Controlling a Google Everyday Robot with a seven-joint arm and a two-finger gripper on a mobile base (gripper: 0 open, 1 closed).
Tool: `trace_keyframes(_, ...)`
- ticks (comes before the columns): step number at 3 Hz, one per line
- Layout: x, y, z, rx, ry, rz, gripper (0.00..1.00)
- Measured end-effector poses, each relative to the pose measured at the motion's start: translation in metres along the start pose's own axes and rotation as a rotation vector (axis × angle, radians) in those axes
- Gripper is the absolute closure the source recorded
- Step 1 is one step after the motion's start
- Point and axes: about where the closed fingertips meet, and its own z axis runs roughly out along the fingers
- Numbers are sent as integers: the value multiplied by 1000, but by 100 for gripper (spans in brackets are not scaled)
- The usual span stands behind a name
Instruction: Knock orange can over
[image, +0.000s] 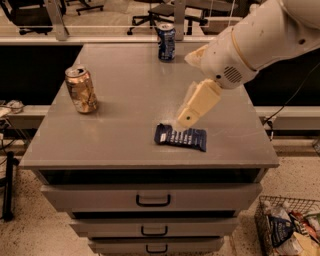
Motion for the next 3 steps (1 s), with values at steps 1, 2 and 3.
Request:
trace_keyframes(1,-25,1,48,-38,-138,-4,0)
trace_keyframes(2,-66,-11,94,-43,-299,-16,0)
trace_keyframes(3,-102,-27,134,-40,-445,-7,0)
